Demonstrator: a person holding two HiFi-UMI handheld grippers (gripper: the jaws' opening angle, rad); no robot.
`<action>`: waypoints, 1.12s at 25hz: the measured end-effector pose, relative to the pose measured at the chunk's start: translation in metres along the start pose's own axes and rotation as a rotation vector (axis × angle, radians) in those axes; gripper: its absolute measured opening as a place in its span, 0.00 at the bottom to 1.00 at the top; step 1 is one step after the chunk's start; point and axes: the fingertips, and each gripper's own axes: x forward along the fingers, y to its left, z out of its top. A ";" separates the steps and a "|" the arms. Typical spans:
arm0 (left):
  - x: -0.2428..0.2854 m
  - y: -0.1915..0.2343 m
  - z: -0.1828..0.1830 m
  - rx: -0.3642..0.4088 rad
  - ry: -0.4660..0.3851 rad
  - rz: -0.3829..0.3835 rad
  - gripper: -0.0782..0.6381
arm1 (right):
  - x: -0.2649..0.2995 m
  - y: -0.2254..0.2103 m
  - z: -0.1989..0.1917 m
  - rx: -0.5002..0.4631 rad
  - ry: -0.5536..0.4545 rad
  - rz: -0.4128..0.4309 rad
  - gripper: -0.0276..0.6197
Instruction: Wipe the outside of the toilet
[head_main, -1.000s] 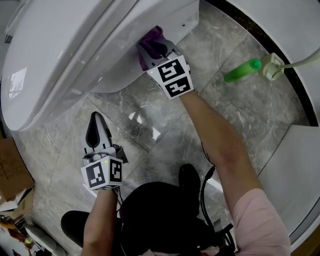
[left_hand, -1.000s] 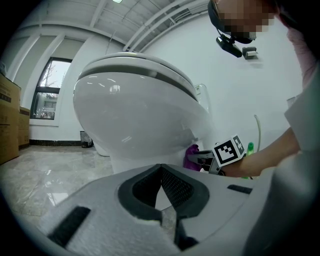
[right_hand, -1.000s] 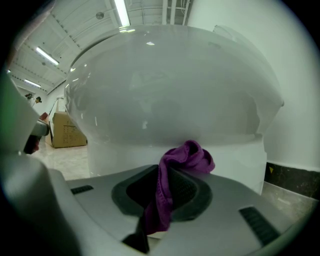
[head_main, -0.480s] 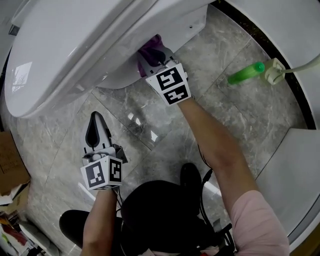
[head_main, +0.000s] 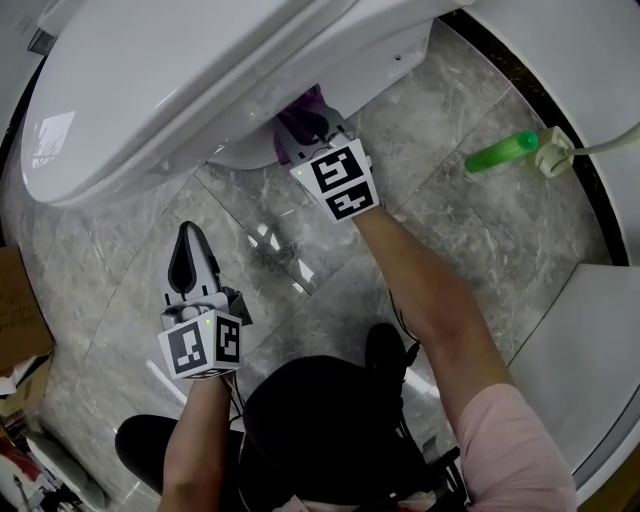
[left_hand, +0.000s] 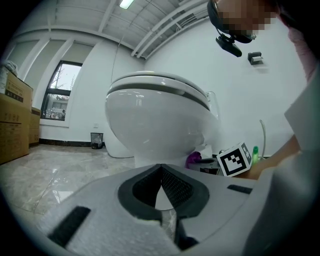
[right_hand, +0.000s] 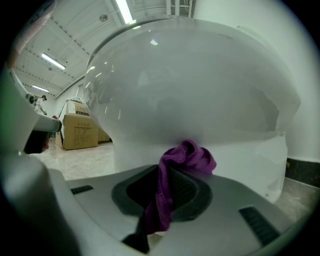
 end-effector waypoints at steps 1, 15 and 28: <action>-0.002 0.002 0.001 -0.002 0.000 0.004 0.12 | 0.001 0.003 0.000 0.000 0.000 0.002 0.14; -0.026 0.040 -0.003 -0.008 -0.004 0.036 0.12 | 0.016 0.057 -0.001 0.010 0.006 0.038 0.14; -0.047 0.068 -0.014 -0.028 -0.003 0.064 0.12 | 0.034 0.118 -0.006 -0.013 0.037 0.133 0.14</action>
